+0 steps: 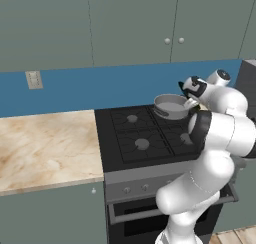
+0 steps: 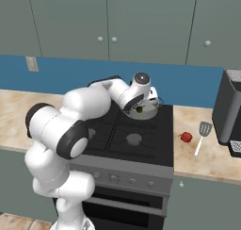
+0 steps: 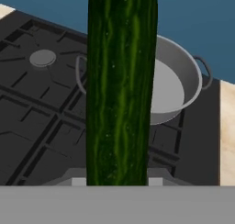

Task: Put the cucumber and bell pepper in the pot. Retrieve the spatula and lightly stir the vegetables in the pot.

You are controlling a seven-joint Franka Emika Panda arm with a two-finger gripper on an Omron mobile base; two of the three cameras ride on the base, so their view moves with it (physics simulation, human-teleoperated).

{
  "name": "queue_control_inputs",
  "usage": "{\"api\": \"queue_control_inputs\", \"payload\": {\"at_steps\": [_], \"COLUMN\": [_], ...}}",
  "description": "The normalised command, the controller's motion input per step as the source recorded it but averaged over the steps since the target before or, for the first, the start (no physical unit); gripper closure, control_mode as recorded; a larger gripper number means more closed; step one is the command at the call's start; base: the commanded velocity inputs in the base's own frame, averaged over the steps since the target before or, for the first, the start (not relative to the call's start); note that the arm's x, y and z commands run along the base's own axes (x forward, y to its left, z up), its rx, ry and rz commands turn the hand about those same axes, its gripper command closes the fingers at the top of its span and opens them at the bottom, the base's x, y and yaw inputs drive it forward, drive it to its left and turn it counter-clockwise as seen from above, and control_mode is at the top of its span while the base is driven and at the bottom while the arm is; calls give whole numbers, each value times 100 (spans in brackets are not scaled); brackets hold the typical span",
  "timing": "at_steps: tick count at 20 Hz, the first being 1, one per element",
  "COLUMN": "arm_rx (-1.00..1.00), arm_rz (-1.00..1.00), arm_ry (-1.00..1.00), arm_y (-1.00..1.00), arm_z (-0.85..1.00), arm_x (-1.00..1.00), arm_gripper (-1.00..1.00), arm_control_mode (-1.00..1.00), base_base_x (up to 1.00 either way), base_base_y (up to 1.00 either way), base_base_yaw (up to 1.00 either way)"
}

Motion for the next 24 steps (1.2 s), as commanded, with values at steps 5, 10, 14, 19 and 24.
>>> {"api": "queue_control_inputs", "payload": {"at_steps": [5, 10, 14, 19, 24], "arm_rx": [0, 0, 0, 0, 0], "arm_rz": [0, 0, 0, 0, 0], "arm_ry": [6, 4, 3, 0, 0], "arm_y": [5, 5, 11, 10, 3], "arm_z": [0, 0, -12, -17, -12], "arm_x": [25, 14, 9, 5, 1], "arm_gripper": [100, 100, 100, 100, 100], "arm_control_mode": [-100, -100, -100, -100, -100], "base_base_x": [0, 0, 0, 0, 0], "base_base_y": [0, 0, 0, 0, 0], "base_base_yaw": [0, 0, 0, 0, 0]}}
